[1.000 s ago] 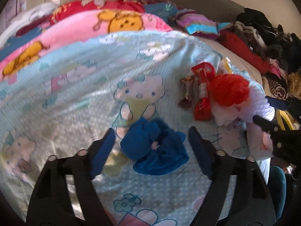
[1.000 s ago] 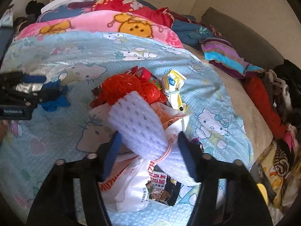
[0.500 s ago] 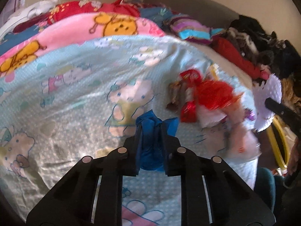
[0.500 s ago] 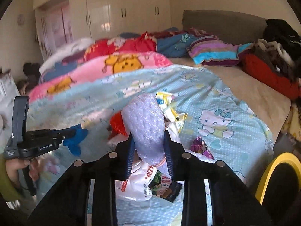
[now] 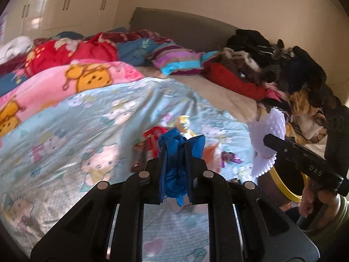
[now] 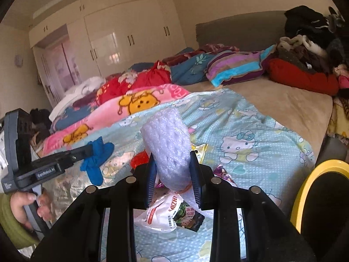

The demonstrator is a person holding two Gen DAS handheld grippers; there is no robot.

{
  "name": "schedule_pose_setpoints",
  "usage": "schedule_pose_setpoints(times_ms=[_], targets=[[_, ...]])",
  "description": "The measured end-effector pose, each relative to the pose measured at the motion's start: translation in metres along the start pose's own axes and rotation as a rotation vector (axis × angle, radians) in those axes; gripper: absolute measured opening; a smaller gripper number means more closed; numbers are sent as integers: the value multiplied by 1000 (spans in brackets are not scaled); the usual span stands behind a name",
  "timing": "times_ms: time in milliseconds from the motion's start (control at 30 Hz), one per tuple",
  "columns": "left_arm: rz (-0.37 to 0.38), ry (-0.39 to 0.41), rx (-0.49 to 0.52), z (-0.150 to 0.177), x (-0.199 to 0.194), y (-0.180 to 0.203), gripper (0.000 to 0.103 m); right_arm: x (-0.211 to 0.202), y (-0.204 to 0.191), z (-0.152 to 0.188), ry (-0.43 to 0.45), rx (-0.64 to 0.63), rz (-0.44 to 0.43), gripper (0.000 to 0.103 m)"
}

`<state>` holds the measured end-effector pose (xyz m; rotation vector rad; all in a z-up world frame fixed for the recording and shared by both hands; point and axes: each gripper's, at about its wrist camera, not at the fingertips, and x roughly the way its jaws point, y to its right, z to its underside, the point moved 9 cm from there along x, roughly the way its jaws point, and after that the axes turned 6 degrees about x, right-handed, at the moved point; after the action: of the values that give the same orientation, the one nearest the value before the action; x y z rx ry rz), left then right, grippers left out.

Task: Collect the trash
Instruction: 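Carry the white foam net over the yellow bin and release it with the right tool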

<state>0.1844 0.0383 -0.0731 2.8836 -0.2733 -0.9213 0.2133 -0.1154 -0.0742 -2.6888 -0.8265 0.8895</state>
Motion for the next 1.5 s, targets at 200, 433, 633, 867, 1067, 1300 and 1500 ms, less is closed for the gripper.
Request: schedule_pose_setpoints(times_ms=[200,433,633,867,1067,1300,1500], targets=[[44,7,41,-8,5,30,9,-23,20,-13,53,76,-13,28],[95,14,92,-18,11,68,9,-48,49,-23,114,139,20,28],[140,17,125,-25,19,104,9,-68,76,-26,152,184,59,28],[197,10,175,-26,29,150,9,-92,113,-28,192,259,98,28],[252,-2,222,-23,42,200,9,-110,147,-21,216,315,138,28],[302,-31,277,-10,59,250,9,-130,183,-14,237,364,194,28],[336,-70,318,8,75,282,9,-148,222,-4,254,442,240,29]])
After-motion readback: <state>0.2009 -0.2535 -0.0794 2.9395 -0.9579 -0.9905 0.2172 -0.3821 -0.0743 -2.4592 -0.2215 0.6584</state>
